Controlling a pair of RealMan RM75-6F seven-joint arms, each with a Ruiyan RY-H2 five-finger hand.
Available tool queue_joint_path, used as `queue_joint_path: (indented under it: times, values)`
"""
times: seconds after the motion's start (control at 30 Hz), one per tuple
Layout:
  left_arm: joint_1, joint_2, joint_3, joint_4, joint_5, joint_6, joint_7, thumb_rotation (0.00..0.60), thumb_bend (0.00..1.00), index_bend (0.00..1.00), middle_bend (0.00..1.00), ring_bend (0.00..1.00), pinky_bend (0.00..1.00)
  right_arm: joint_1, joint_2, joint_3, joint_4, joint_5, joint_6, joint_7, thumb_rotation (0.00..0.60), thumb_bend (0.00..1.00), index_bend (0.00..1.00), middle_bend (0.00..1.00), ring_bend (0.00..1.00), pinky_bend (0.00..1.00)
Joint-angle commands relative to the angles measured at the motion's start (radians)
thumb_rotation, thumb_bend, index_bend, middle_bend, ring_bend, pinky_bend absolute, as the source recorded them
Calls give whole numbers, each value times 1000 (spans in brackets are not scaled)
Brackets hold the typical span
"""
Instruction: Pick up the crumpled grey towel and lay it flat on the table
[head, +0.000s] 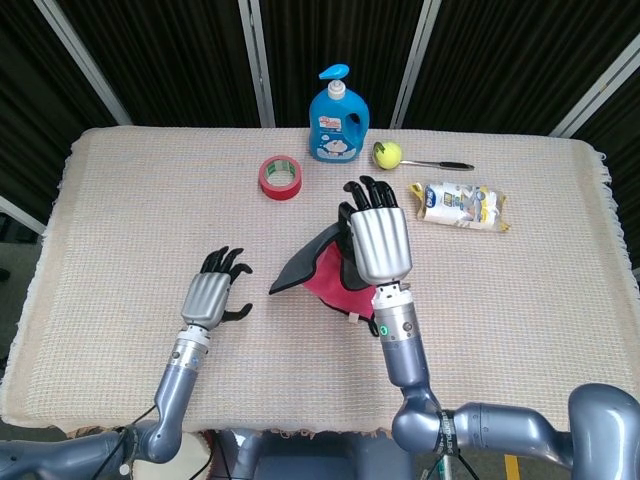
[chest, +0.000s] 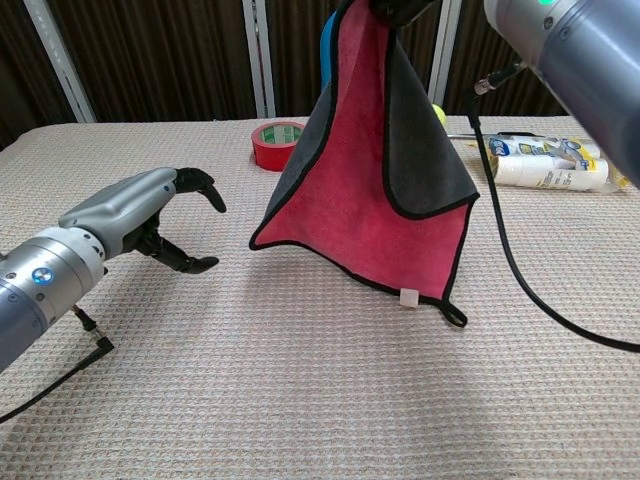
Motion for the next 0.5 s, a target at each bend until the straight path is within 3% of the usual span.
queue_joint_path:
  times: [0.03, 0.27, 0.5]
  values:
    - [-16, -37, -10, 30, 19, 12, -31, 600, 206, 267, 91, 0, 76, 0, 8, -3, -9, 1, 5, 1, 600, 689, 695, 332, 214, 241]
    - [-38, -102, -20, 91, 37, 24, -80, 600, 173, 184, 90, 0, 76, -3, 25, -9, -35, 13, 18, 5, 600, 689, 697, 333, 214, 241]
    - [-58, -151, -22, 140, 69, 43, -111, 600, 169, 201, 92, 0, 76, -3, 37, -14, -43, 22, 25, 14, 600, 690, 699, 334, 214, 241]
